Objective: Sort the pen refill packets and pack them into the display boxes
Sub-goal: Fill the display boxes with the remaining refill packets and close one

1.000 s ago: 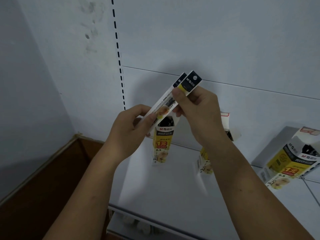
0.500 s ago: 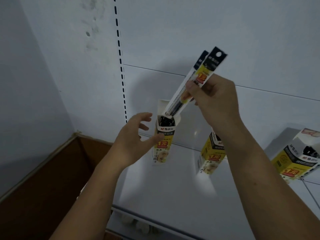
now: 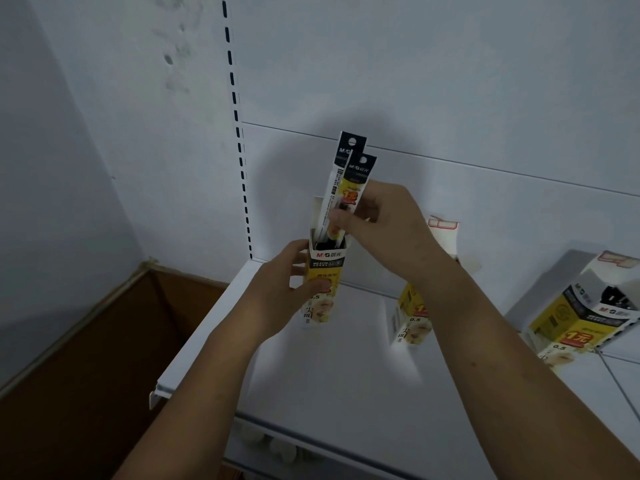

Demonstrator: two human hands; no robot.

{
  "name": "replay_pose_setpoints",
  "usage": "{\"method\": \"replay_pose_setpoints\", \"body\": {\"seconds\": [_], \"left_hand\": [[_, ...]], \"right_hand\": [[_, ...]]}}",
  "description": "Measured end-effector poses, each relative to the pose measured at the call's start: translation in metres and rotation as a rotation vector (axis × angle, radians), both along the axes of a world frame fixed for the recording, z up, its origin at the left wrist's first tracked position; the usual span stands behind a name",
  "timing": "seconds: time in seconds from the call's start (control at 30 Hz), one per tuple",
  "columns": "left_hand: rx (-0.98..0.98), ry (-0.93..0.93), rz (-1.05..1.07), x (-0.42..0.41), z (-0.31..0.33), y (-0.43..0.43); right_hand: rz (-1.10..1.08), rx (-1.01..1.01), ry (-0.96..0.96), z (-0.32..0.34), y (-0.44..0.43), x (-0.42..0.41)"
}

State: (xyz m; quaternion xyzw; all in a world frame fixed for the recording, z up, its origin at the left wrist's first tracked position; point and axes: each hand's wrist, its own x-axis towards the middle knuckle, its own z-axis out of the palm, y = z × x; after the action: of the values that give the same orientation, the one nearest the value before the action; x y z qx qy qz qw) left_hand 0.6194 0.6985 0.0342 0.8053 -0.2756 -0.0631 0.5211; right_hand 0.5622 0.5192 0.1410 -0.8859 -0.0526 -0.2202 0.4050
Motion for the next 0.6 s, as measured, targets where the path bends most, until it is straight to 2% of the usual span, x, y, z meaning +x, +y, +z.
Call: {"method": "replay_pose_setpoints", "body": {"seconds": [0.47, 0.6], "left_hand": [[0.011, 0.006, 0.007, 0.002, -0.001, 0.001], [0.014, 0.004, 0.005, 0.001, 0.0, 0.002]], "right_hand": [[-0.034, 0.003, 0.059, 0.007, -0.003, 0.002], [-0.019, 0.105, -0.016, 0.015, -0.009, -0.005]]}}
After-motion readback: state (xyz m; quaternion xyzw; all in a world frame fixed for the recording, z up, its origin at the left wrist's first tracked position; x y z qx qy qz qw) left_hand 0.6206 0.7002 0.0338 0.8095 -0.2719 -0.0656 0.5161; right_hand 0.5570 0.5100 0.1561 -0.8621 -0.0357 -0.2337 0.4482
